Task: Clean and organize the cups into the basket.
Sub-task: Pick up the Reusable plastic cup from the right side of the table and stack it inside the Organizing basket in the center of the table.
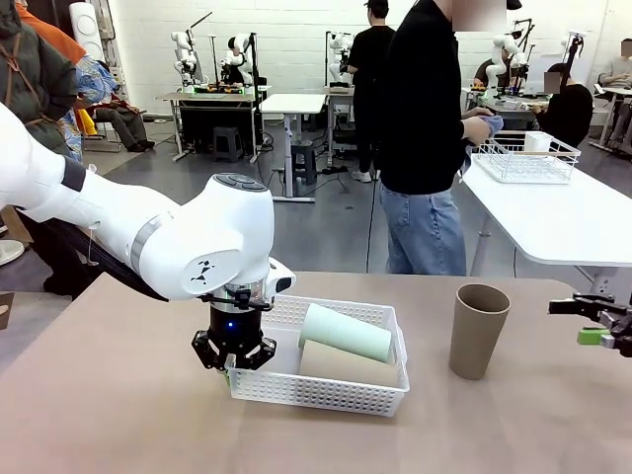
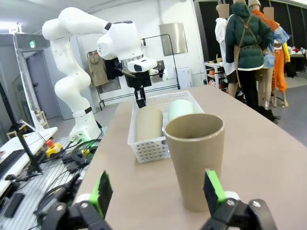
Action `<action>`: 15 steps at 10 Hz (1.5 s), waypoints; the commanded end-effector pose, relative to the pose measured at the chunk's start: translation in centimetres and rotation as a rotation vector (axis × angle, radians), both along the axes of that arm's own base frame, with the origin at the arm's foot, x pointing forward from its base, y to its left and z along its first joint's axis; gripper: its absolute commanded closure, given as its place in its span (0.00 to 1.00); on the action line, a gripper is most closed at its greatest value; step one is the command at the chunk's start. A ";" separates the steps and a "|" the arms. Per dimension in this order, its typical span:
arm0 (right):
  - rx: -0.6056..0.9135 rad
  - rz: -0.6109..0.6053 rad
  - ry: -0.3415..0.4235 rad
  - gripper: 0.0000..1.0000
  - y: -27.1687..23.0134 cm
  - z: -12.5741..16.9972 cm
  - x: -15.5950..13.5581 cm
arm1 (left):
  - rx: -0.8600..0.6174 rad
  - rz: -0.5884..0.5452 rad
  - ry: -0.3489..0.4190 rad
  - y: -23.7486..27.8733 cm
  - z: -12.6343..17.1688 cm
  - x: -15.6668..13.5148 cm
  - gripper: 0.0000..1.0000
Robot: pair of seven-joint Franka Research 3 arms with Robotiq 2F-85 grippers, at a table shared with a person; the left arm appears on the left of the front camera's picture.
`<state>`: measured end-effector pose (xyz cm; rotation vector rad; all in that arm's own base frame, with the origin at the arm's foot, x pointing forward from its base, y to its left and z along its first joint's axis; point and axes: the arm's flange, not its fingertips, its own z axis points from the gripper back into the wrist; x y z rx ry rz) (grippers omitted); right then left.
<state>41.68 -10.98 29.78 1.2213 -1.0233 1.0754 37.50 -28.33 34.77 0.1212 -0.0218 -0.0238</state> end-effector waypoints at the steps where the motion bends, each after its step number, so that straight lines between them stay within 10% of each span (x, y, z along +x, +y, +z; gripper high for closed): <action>1: -0.037 -0.006 0.003 0.00 1.0 -1.8 2.6 | 0.003 -0.009 -0.005 0.1 0.1 -0.1 1.00; 15: -0.153 -0.002 0.030 0.00 6.7 -6.8 8.8 | 0.003 -0.009 -0.005 0.1 0.1 -0.1 1.00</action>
